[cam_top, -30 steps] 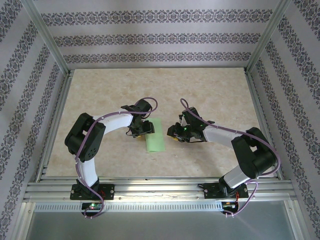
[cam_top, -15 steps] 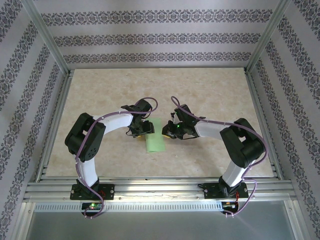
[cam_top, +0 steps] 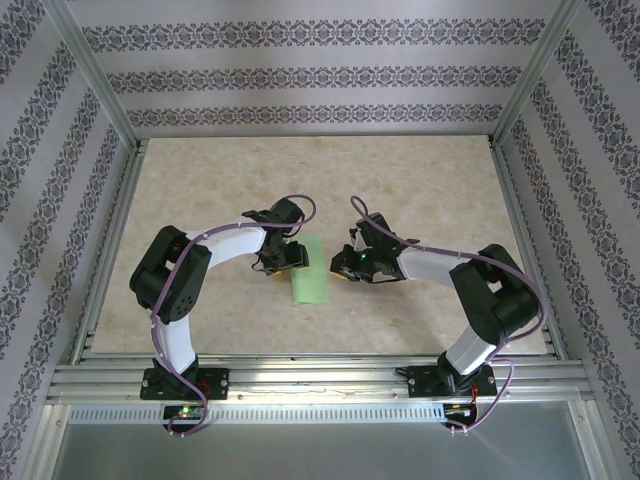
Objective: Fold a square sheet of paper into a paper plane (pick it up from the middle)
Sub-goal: Hold the square sheet of paper at the center of the table.
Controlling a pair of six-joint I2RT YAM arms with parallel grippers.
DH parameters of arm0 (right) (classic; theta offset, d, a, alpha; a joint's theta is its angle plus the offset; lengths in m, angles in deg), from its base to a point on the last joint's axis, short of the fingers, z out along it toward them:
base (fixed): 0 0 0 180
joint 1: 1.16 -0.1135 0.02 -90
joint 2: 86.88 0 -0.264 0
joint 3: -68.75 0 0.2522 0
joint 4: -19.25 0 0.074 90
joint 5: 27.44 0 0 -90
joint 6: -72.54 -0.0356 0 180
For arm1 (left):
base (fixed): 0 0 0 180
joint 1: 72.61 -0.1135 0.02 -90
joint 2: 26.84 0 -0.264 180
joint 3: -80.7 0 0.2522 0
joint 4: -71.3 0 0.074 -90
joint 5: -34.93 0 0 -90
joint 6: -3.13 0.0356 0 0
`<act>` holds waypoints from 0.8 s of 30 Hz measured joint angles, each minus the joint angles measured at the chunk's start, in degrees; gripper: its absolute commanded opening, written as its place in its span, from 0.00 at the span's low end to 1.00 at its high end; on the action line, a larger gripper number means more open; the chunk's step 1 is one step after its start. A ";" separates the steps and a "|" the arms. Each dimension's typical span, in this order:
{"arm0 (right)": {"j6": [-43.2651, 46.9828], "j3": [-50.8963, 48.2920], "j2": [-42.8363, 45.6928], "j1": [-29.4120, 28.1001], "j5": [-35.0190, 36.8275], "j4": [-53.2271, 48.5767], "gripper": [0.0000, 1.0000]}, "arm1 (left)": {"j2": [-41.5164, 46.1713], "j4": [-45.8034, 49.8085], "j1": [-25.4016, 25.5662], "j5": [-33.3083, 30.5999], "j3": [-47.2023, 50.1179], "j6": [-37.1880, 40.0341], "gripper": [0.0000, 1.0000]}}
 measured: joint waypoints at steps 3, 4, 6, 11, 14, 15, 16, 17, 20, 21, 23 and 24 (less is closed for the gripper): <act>-0.07 -0.63 2.38 1.09 0.55 0.17 0.14 | 0.00 0.00 0.00 -0.04 0.00 0.00 0.59; -0.07 -1.05 3.21 1.49 0.70 0.24 0.14 | 0.00 0.02 0.00 -0.07 0.00 0.00 0.58; -0.09 -1.68 4.17 1.86 0.81 0.20 0.14 | 0.02 0.11 0.00 -0.11 0.00 0.02 0.57; -0.48 -2.60 4.57 2.21 0.92 0.15 0.15 | 0.00 0.17 0.00 -0.13 0.00 0.02 0.58; -0.92 -2.73 4.57 2.21 0.92 0.20 0.15 | 0.00 0.17 0.00 -0.13 0.00 0.02 0.59; -0.94 -2.73 4.57 2.21 0.90 0.26 0.15 | 0.00 0.17 0.00 -0.11 0.00 0.02 0.59; -0.96 -2.73 4.57 2.21 0.87 0.39 0.15 | 0.00 0.17 0.00 -0.11 0.00 0.02 0.59; -1.05 -2.73 4.55 2.21 0.87 0.57 0.15 | 0.00 0.17 0.00 -0.11 0.00 0.02 0.60; -1.11 -2.73 4.52 2.19 0.66 0.81 0.15 | 0.00 0.17 0.00 -0.07 0.00 0.00 0.60; -1.11 -2.73 4.50 2.19 0.61 0.90 0.15 | -0.02 0.17 0.00 -0.07 0.00 0.00 0.60; -1.11 -2.73 4.33 2.16 0.48 1.03 0.15 | -0.04 0.17 0.00 -0.07 -0.02 0.00 0.60; -1.11 -2.73 4.28 2.16 0.46 1.03 0.15 | -0.09 0.17 0.00 -0.07 -0.04 0.00 0.60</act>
